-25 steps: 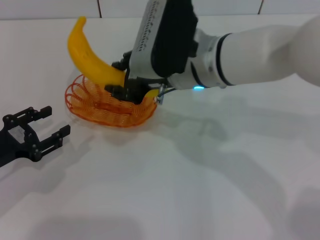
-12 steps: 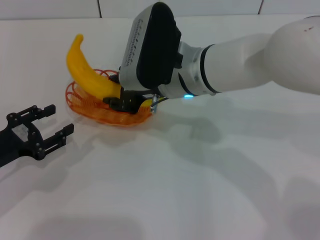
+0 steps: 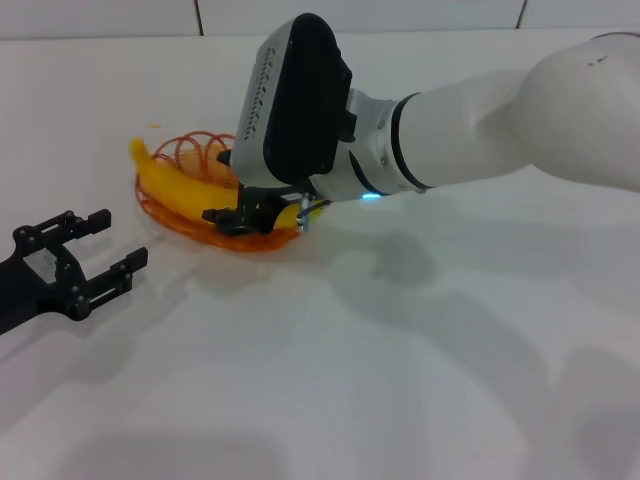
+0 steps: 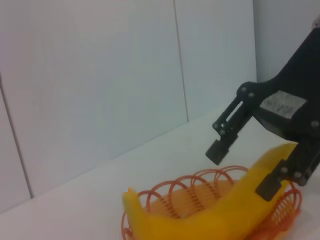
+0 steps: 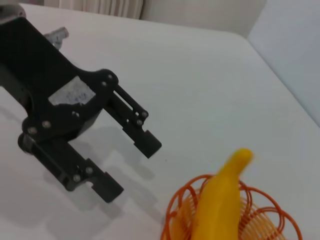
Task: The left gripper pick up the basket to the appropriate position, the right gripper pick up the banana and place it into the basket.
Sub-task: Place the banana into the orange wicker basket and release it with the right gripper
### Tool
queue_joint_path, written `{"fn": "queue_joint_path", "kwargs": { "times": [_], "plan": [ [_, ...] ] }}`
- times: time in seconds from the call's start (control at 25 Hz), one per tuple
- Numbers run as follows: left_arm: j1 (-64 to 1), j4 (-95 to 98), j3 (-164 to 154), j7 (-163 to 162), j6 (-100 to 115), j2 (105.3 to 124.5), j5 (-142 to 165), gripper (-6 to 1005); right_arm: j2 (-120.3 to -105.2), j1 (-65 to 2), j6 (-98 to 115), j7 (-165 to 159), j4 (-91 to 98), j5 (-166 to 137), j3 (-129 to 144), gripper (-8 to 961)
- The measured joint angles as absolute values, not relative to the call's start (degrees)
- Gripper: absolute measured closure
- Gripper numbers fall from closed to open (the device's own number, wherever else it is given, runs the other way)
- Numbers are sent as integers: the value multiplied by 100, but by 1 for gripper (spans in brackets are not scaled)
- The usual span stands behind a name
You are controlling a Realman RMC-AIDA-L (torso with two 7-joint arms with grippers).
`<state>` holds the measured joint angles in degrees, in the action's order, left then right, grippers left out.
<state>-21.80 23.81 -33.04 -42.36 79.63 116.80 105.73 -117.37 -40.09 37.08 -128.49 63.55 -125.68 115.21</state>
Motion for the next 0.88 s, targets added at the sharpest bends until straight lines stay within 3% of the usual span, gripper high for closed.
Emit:
{"fn": "queue_joint_path", "kwargs": {
  "times": [0.16, 0.36, 0.64, 0.88],
  "plan": [
    [-2163, 2382, -3304, -4236, 7963, 11680, 10573, 351, -11736, -3929, 3735, -12836, 6535, -12568, 11529, 417],
    [-2129, 2382, -3300, -4236, 7963, 11680, 10574, 351, -11698, -3597, 3802, -12757, 7098, -12576, 11576, 187],
    [-2102, 2382, -3296, -4218, 7963, 11680, 10573, 350, -11690, -2839, 4729, -11576, 7891, -11776, 10846, 183],
    [-2090, 2382, -3296, -4218, 7962, 11681, 10544, 350, -11688, -2638, 6188, -10034, 7286, -10278, 9336, 186]
  ]
}}
